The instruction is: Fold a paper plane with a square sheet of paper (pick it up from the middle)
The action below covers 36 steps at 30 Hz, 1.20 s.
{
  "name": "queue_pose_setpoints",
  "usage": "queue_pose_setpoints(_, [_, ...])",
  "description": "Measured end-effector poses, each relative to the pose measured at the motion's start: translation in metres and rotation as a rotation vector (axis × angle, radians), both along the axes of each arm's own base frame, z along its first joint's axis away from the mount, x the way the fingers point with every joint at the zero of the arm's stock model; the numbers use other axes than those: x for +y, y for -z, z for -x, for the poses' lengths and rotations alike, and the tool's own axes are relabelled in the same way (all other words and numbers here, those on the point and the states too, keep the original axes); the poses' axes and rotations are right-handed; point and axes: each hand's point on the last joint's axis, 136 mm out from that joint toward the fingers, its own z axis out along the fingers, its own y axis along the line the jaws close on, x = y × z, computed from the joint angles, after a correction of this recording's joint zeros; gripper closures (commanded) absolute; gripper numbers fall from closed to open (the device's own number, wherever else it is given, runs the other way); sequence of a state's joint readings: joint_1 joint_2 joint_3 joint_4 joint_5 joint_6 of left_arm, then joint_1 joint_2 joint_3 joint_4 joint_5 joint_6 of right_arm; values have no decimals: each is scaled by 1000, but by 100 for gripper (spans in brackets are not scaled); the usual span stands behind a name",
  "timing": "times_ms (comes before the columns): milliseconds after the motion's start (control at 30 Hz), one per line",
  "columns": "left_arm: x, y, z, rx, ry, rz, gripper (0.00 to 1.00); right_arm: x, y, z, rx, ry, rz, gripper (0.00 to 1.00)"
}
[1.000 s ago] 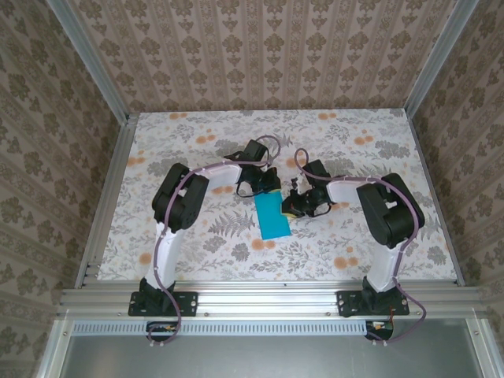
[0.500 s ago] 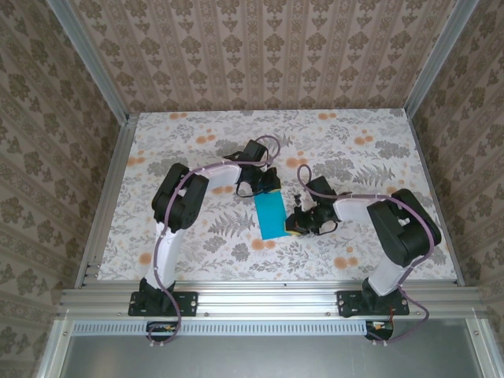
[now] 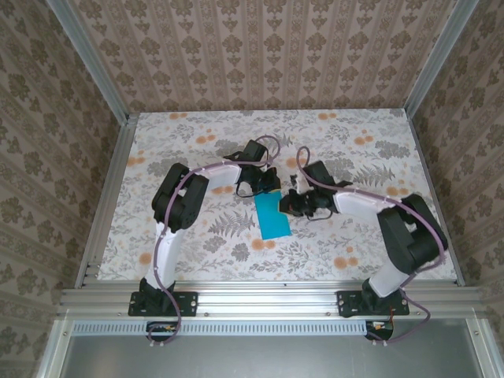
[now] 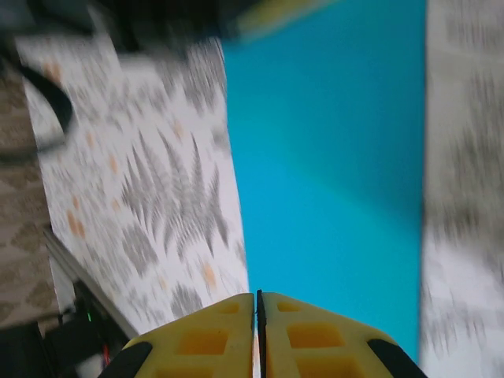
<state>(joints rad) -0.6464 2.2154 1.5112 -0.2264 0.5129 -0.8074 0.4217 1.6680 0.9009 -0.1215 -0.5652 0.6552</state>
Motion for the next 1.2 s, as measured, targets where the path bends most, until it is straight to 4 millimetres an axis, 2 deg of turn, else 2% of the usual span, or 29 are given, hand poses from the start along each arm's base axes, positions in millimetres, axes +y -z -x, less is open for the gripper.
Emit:
queue_pose_setpoints(100, [0,0,0,0,0,0,99,3,14,-25,0,25,13,89])
queue_pose_setpoints(167, [0,0,0,0,0,0,99,2,28,-33,20,39,29,89])
queue_pose_setpoints(333, [0,0,0,1,0,0,99,-2,51,-38,61,62,56,89])
queue_pose_setpoints(567, [0,0,0,0,0,0,99,-4,55,-35,59,64,40,88])
queue_pose_setpoints(667, [0,0,0,0,0,0,99,-9,55,-18,63,49,36,88])
queue_pose_setpoints(867, [0,0,0,-5,8,-3,98,-23,56,44,121,4,55,88])
queue_pose_setpoints(1000, [-1,-1,-1,-4,20,-12,95,-17,57,81,159,-56,66,88])
queue_pose_setpoints(1100, [-1,-2,-2,-4,33,-23,87,-9,57,93,171,-87,69,88])
queue_pose_setpoints(1200, [-2,-7,-7,-21,45,-37,68,-4,55,96,182,-86,65,87])
